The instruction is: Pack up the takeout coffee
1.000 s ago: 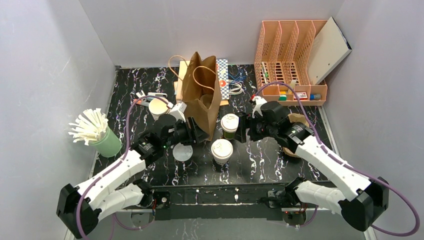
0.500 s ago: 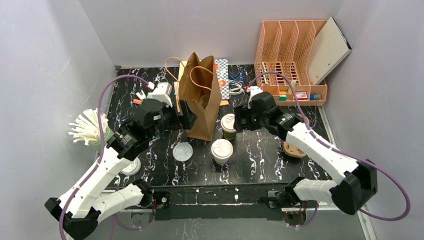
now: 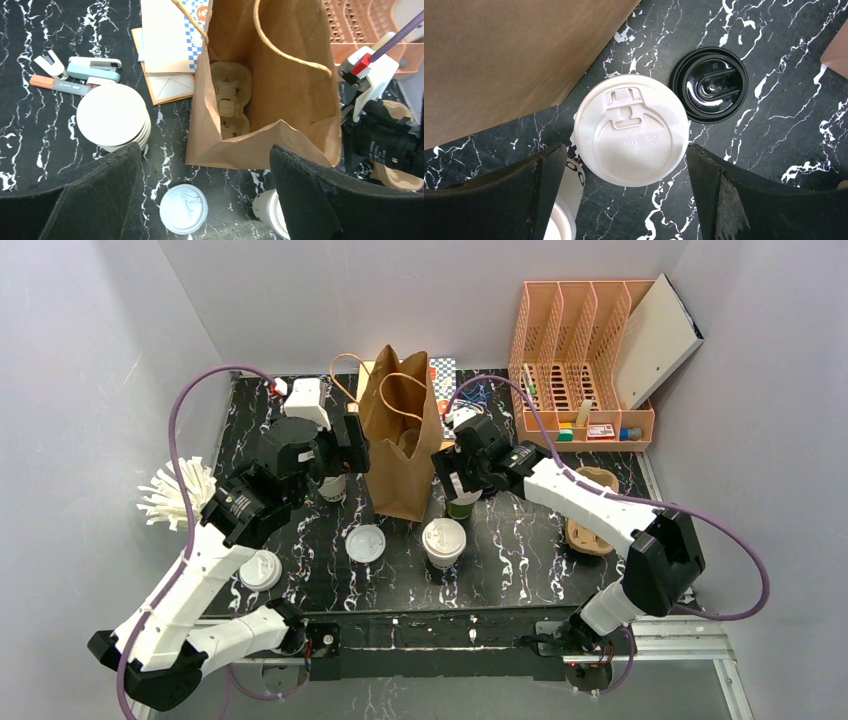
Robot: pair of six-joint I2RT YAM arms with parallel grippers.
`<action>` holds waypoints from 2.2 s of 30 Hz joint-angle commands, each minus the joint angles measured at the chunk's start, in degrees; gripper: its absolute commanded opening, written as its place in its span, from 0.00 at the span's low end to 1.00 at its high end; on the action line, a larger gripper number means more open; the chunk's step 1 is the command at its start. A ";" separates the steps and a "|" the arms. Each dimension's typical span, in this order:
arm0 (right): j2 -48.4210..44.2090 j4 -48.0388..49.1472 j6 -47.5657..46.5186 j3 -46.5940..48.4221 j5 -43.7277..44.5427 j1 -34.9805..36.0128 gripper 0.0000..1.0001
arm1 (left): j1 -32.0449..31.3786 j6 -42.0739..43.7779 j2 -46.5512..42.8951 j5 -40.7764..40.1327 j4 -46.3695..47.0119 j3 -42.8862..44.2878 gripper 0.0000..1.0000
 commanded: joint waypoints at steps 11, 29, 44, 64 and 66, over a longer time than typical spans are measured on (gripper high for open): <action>3.81 -1.74 -3.10 4.48 2.96 0.84 0.98 | 0.62 4.56 2.06 -3.90 -0.93 1.50 0.98; 4.72 -2.36 -1.35 4.64 -0.03 0.75 0.85 | 0.84 6.55 1.98 -5.04 -1.39 1.59 0.95; 5.83 -3.11 -1.00 4.64 0.19 0.75 0.88 | 1.44 7.85 3.31 -4.94 -1.08 3.27 0.94; -8.82 -7.73 -1.01 10.14 7.64 0.78 0.79 | 7.27 9.28 13.82 2.91 3.35 9.58 0.85; -10.33 -8.66 -1.24 11.32 8.25 0.75 0.78 | 8.26 9.21 16.06 4.08 3.89 10.83 0.82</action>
